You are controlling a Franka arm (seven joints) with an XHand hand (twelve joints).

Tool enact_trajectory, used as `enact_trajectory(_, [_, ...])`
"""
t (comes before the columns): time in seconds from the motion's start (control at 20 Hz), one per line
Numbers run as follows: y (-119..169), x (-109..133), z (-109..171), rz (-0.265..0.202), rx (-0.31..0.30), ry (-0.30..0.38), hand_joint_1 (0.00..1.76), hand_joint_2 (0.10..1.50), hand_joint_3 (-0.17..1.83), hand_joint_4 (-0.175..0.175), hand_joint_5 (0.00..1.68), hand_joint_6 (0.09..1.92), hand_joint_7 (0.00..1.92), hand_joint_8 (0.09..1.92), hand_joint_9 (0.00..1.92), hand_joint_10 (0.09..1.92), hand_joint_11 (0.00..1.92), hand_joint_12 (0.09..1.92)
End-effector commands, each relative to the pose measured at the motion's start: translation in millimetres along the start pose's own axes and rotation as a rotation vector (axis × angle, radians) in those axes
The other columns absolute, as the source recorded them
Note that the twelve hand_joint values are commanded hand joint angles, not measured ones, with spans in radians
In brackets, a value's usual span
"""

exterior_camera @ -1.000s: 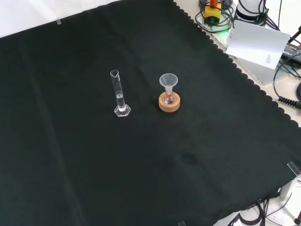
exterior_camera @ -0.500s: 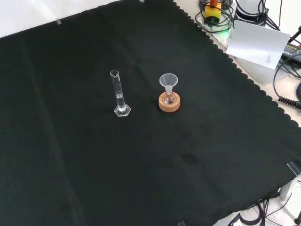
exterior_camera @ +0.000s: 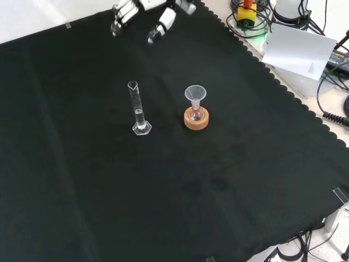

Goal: Pick up the graduated cylinder.

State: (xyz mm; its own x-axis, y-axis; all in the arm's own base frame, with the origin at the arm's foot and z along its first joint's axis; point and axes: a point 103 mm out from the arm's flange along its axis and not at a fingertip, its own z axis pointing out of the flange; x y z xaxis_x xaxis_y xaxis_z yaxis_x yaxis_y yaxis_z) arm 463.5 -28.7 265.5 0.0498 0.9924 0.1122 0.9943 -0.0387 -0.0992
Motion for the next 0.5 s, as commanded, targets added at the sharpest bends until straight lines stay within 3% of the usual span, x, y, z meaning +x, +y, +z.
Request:
enact_trajectory(0.05, [24.7,9.7,19.5,-0.036,-0.025,0.032,0.5,1.07,0.26,-0.057,0.4,0.09,0.16,0.64,0.34,0.68,0.14,1.37])
enact_trajectory(0.5, [28.9,6.8,52.5,-0.051,0.016,0.058,0.56,1.04,0.27,-0.058,0.4,0.09,0.16,0.65,0.34,0.67,0.15,1.37])
